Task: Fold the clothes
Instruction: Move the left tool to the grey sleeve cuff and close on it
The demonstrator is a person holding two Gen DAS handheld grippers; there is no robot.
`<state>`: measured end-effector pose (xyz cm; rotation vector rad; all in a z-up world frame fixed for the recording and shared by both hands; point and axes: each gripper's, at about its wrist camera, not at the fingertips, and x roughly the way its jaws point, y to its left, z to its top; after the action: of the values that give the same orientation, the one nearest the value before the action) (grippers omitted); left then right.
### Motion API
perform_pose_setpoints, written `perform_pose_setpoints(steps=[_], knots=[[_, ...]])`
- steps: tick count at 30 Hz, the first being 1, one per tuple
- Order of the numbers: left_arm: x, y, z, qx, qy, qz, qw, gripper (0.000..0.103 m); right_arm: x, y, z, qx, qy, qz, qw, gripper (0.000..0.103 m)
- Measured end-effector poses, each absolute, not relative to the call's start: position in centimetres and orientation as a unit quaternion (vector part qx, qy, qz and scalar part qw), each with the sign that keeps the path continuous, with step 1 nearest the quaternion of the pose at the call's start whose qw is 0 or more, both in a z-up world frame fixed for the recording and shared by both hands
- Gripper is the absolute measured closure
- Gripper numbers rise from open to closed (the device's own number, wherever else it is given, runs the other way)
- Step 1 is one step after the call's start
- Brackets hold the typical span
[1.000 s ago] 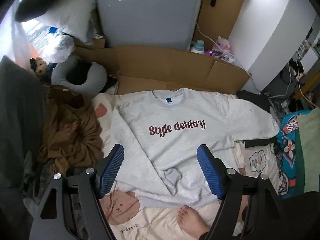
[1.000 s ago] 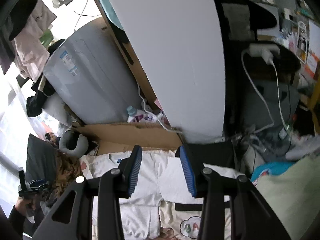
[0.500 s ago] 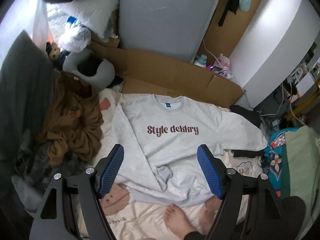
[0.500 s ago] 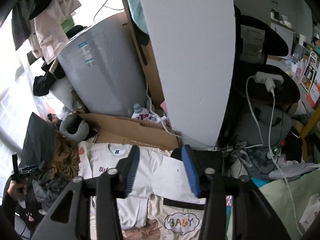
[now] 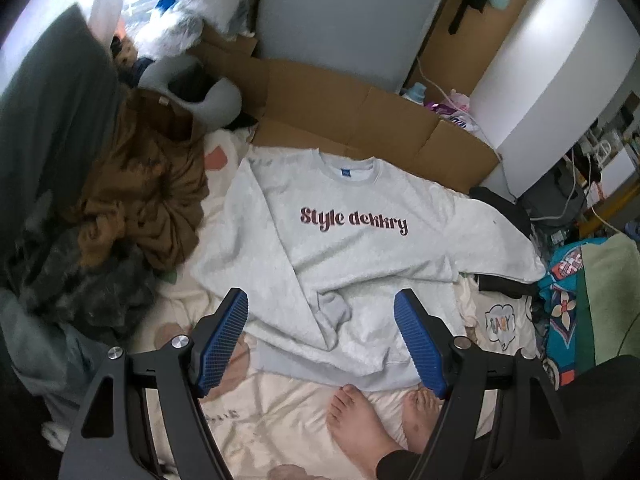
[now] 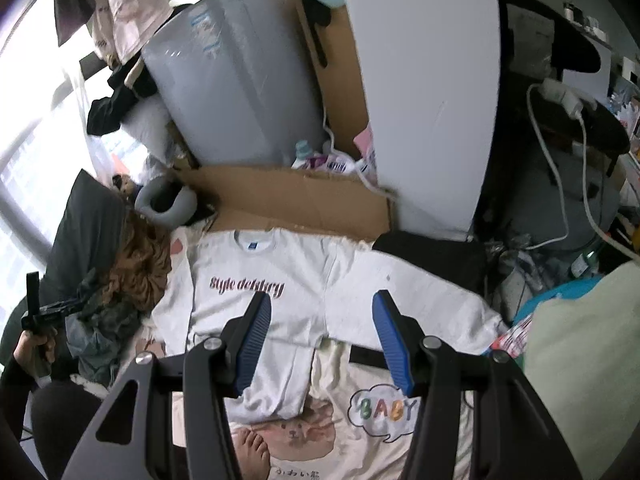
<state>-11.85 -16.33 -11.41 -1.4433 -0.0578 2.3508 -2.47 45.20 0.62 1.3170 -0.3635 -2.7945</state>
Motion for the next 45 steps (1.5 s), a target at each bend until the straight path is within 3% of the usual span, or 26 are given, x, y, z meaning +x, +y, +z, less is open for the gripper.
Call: perform_pose_setpoints(steps=[17, 31, 33, 36, 43, 45], knots=[[-9.1, -14.2, -27.2, -0.563, -0.068, 0.806, 0.168, 0.027, -1.4, 41.5, -12.5, 0.456, -0.132, -0.88, 0.026, 0.053], [-11.1, -10.7, -36.3, -0.594, -0.087, 0.779, 0.182, 0.027, -0.4, 39.4, -21.6, 0.513, -0.148, -0.845, 0.014, 0.053], [-11.5, -10.3, -37.3, -0.6, -0.086, 0.774, 0.184, 0.042, -0.1, 39.0, -22.6, 0.521, -0.147, -0.841, 0.014, 0.053], [-12.0, -10.0, -38.9, -0.613, -0.081, 0.766, 0.178, 0.055, 0.2, 38.7, -23.8, 0.53, -0.148, -0.835, 0.014, 0.053], [-12.9, -10.1, -41.6, -0.625, -0.086, 0.761, 0.15, 0.057, 1.1, 38.7, -25.5, 0.541, -0.167, -0.825, 0.005, 0.053], [-13.3, -10.5, -42.2, -0.626, -0.09, 0.762, 0.14, 0.084, 1.2, 38.7, -25.9, 0.544, -0.171, -0.822, 0.003, 0.053]])
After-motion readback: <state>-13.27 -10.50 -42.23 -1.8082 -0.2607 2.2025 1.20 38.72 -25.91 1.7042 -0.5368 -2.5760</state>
